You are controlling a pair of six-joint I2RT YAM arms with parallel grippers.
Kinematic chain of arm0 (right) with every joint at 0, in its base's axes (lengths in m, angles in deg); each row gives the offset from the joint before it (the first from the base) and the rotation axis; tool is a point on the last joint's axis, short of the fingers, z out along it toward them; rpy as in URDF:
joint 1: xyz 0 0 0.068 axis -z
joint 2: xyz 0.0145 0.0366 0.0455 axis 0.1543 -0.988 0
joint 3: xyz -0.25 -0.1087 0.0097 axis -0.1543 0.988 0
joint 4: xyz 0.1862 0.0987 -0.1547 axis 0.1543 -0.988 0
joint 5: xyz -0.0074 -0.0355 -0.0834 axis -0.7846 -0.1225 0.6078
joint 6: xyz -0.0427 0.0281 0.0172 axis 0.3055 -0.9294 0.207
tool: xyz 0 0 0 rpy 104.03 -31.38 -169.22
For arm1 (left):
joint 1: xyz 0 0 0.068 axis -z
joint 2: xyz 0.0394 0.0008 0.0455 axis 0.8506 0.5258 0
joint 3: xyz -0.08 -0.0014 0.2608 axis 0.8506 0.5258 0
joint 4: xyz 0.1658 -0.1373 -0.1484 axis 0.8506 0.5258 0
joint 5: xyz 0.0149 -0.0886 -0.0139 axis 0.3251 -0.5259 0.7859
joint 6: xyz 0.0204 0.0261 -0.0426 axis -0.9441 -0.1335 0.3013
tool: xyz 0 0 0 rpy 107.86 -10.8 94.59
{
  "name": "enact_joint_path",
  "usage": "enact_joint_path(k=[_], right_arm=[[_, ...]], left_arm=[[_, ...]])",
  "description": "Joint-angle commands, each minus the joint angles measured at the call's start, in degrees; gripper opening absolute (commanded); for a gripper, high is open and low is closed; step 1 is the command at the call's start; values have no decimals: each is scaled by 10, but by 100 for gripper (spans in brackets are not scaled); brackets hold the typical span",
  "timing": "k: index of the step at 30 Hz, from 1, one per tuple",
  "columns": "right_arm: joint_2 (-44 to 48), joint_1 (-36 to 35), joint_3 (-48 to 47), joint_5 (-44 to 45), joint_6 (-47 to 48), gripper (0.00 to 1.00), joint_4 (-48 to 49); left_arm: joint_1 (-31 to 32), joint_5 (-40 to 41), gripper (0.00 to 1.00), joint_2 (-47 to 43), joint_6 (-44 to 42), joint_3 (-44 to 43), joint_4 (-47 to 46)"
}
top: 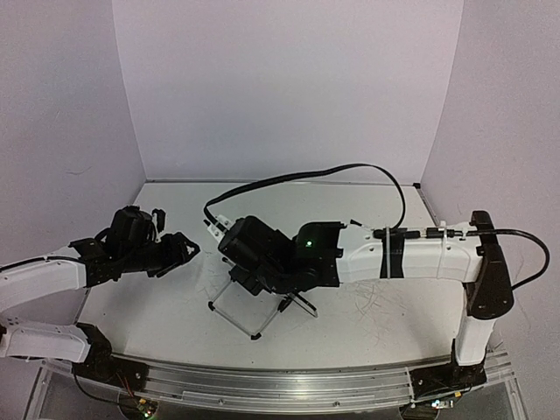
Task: Write a sentence on the whiteboard
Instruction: Move the whiteboard to the center of the board.
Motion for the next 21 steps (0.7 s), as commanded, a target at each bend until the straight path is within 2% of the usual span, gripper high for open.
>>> enact_joint_path(k=[1,8,12,15,18,21], right_arm=[[30,5,7,-70,72,0,80],[-18,18,-46,-62,74,0,58],[-53,21,-84,-56,65,0,15],[-88,21,-122,-34,55,0,-36],[-117,22,-154,-22,35,0,-79],[-122,23,-157,-19,-2,0,-95]], left_arm=[[25,18,64,21,42,20,-18],[71,16,49,64,74,34,-31],[74,-32,37,81,110,67,-115],[74,-56,34,104,141,90,-180],[74,-56,29,121,161,95,-194],[75,-52,33,121,183,104,-194]])
